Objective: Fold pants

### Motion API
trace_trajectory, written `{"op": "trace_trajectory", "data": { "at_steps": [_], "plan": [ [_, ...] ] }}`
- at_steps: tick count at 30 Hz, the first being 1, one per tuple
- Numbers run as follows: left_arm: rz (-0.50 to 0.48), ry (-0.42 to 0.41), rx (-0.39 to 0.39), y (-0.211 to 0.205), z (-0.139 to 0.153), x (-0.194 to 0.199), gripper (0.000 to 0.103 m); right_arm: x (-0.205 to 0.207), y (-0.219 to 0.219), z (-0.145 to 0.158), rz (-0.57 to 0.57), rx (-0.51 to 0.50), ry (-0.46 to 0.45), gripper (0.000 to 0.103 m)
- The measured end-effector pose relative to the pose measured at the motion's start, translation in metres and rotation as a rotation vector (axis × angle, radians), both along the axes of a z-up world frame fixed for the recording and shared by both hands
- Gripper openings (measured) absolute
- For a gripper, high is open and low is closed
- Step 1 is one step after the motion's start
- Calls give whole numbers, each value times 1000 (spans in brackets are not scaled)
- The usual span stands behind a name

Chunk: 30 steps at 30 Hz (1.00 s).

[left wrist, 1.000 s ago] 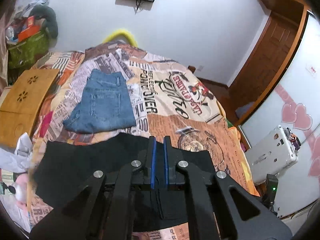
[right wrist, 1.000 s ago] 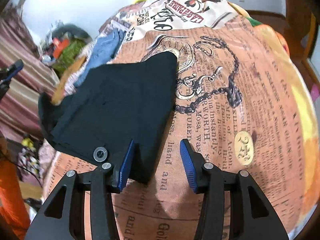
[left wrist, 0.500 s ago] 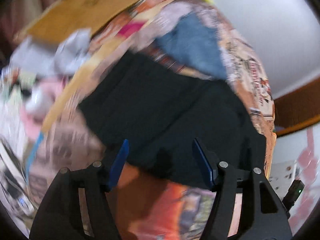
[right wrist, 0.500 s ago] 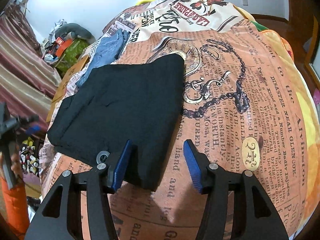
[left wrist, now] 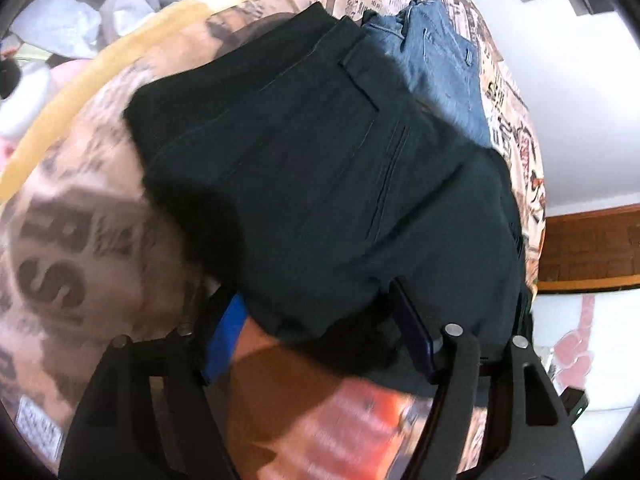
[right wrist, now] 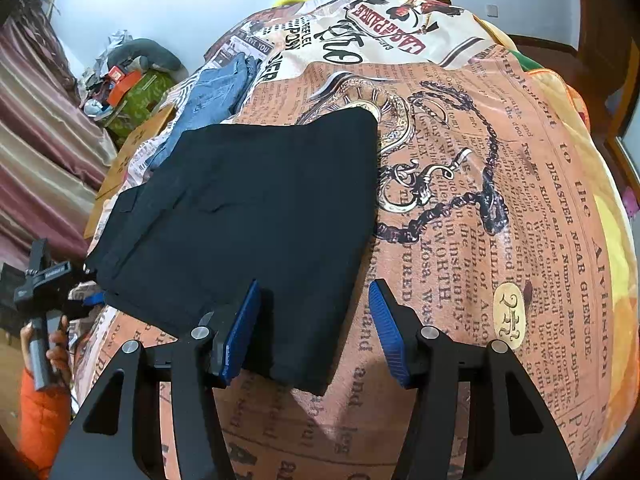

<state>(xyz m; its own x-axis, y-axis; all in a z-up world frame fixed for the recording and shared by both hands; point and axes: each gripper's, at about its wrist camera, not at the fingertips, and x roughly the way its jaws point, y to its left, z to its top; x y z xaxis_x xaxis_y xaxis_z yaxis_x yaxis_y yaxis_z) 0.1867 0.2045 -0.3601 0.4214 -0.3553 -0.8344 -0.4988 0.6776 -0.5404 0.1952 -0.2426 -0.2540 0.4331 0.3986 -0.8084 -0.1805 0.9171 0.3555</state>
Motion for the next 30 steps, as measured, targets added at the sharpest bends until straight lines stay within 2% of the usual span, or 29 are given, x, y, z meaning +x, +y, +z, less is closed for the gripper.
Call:
{"op": "trace_trajectory", "data": {
  "at_steps": [5, 6, 7, 9, 11, 12, 13, 16, 19, 25, 30],
  "plan": [
    [30, -8, -17, 3, -4, 16, 71, 0, 0, 0, 3, -1, -1, 53],
    [38, -9, -9, 4, -5, 18, 67, 0, 0, -1, 5, -1, -1, 54],
    [45, -6, 11, 4, -4, 19, 52, 0, 0, -1, 6, -1, -1, 55],
    [42, -3, 38, 5, -6, 23, 38, 0, 2, -1, 8, -4, -4, 56],
    [34, -22, 79, 3, -2, 24, 28, 0, 2, -1, 10, -5, -5, 57],
    [25, -31, 115, 0, 3, 24, 21, 1, 3, -1, 11, -6, -5, 57],
    [7, -43, 168, -4, 9, 25, 18, 1, 3, -1, 12, -6, -6, 57],
    [-37, -76, 303, -19, 29, 28, 14, 1, 3, -1, 11, -5, -6, 58],
    [-59, -127, 363, -27, 54, 28, 12, 1, 3, -1, 10, -5, -6, 58],
    [-132, -279, 416, -53, 120, 33, 10, 1, 2, 0, 1, 3, -10, 58],
    [-205, -374, 457, -86, 159, 41, 10, -2, 1, 0, -1, 12, -12, 58]
  ]
}}
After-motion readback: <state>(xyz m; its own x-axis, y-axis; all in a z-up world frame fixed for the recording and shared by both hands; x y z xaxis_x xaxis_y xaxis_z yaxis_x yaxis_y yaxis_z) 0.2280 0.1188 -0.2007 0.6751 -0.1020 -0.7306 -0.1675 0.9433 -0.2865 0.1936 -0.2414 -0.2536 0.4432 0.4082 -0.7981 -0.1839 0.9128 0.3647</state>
